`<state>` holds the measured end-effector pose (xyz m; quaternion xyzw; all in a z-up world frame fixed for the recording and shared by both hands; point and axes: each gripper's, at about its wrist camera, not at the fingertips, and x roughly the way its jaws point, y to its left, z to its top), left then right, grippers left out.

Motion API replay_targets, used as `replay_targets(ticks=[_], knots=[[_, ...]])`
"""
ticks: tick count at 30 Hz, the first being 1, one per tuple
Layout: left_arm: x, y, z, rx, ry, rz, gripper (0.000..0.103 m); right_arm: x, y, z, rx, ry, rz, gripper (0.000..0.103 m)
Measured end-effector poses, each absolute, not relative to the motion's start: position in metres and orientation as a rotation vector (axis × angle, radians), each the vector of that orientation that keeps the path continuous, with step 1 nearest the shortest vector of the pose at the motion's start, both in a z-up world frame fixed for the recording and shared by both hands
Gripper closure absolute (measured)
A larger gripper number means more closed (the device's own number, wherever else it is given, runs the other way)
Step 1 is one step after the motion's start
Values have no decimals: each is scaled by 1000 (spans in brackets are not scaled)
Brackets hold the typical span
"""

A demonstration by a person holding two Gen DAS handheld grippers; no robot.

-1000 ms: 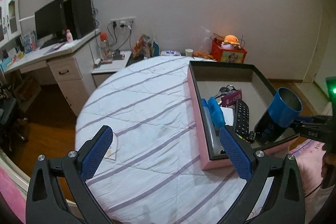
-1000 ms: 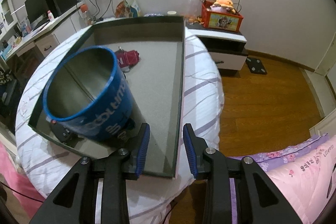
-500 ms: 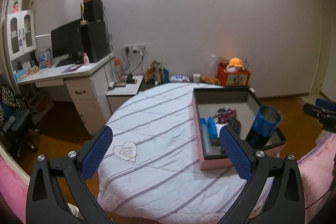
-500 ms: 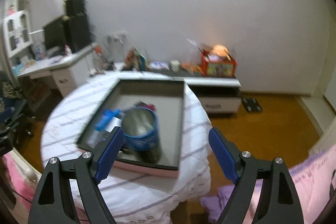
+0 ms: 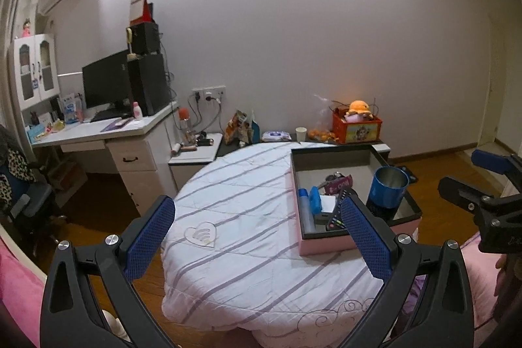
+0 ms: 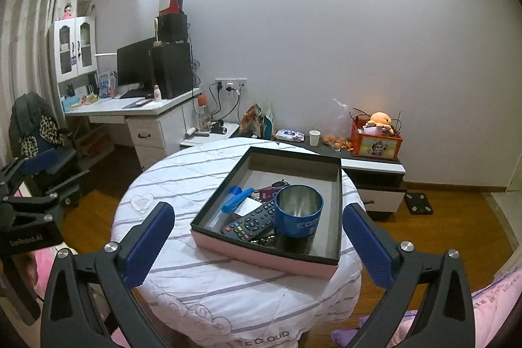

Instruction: Organize rigid objects

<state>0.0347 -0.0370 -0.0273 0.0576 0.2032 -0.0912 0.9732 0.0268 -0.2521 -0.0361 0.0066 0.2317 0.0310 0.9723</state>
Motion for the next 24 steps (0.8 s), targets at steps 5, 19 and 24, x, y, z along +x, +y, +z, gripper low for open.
replay_targets(ticks=[5,19,24], knots=[[25,-35,-13,112,376,-181,0,13,-248,-21,13,422,32,0],[23,-38,19,91,284,-234,0,10,-241,10,23,346,-13,0],[32,-37,21,79,276,-241,0,15,-240,14,18,339,-28,0]])
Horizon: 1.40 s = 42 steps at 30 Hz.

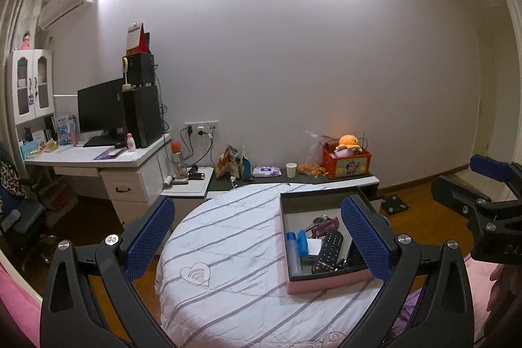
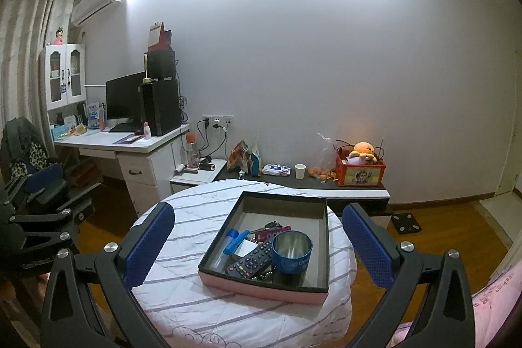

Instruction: Organize rigid objects

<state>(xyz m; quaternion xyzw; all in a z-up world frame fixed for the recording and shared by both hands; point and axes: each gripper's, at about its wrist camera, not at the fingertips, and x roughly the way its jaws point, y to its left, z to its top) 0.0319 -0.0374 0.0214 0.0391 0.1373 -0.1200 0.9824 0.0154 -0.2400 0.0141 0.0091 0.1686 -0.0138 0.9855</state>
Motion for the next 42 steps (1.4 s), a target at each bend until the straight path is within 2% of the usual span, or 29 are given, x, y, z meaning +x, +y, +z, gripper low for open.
replay_targets(ticks=[42], knots=[[103,-52,36,109,330,-197,0,89,-250,31,-7,380,-44,0]])
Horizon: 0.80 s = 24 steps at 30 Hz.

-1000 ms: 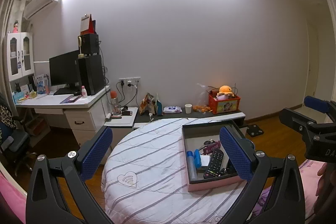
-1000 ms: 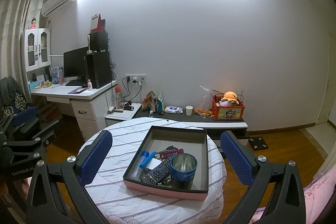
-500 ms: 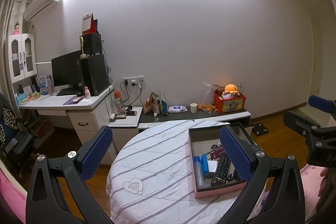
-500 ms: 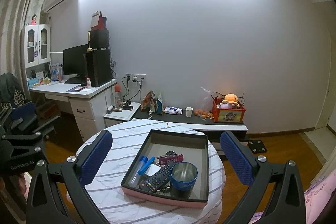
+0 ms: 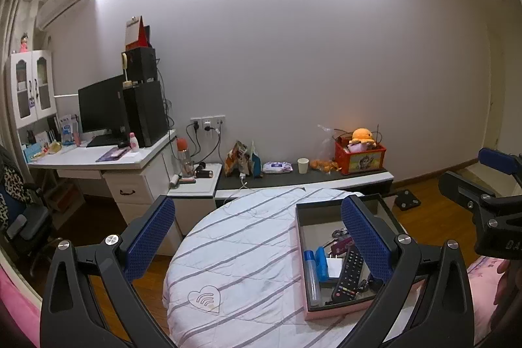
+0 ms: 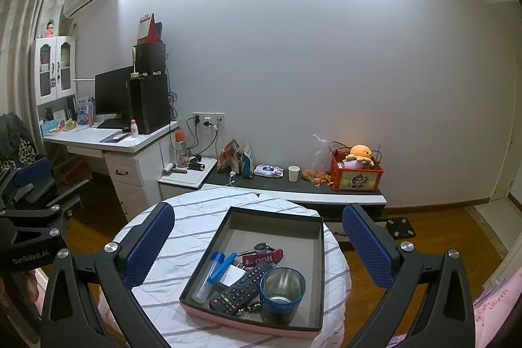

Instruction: Organize rigid objects

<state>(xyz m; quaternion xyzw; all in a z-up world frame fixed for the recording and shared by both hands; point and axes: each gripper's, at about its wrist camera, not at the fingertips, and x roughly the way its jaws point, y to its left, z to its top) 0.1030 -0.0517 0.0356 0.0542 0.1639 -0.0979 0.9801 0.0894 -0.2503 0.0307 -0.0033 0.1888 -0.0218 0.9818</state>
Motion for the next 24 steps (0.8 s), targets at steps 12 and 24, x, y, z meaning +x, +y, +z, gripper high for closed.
replay_targets(ticks=[12,24], knots=[[121,-57,29,115,360,-202,0,106,-255,21,-3,415,-33,0],[127,-57,23,110,372,-197,0,113,-253,17,-8,435,-28,0]])
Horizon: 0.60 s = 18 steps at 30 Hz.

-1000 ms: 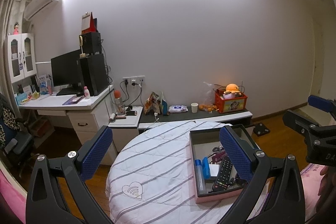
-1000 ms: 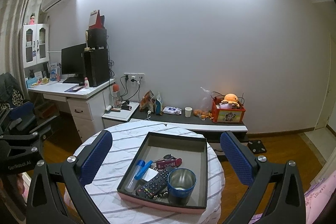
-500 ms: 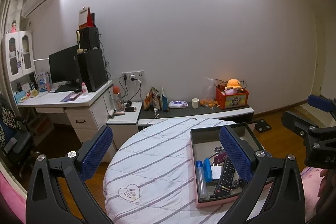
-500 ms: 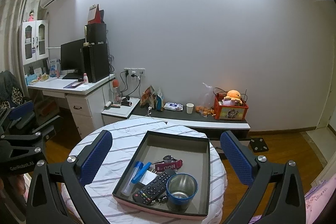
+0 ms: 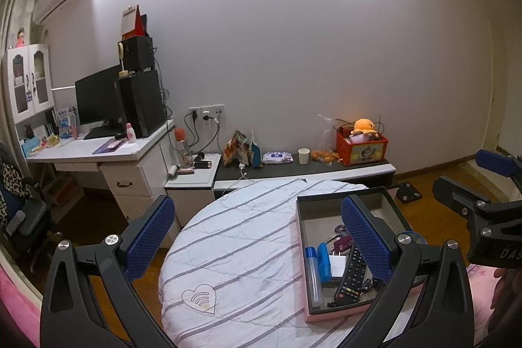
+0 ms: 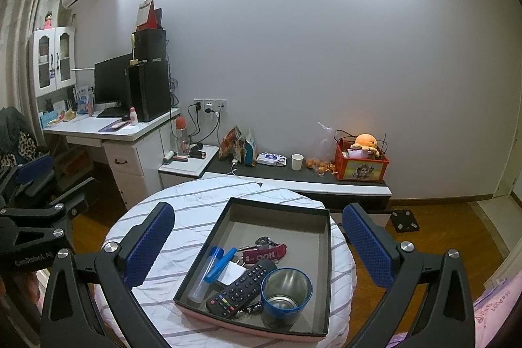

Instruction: Organize rigid objects

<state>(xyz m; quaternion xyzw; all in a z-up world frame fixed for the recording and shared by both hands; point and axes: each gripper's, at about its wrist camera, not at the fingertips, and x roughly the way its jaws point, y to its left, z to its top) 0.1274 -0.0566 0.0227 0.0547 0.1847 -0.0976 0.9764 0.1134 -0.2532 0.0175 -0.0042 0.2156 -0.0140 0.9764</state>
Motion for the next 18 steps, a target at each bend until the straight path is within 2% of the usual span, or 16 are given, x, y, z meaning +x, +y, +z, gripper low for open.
replay_targets(ticks=[18], knots=[[115,-33,20,107,327,-60,0,111,-234,19,-8,349,77,0]])
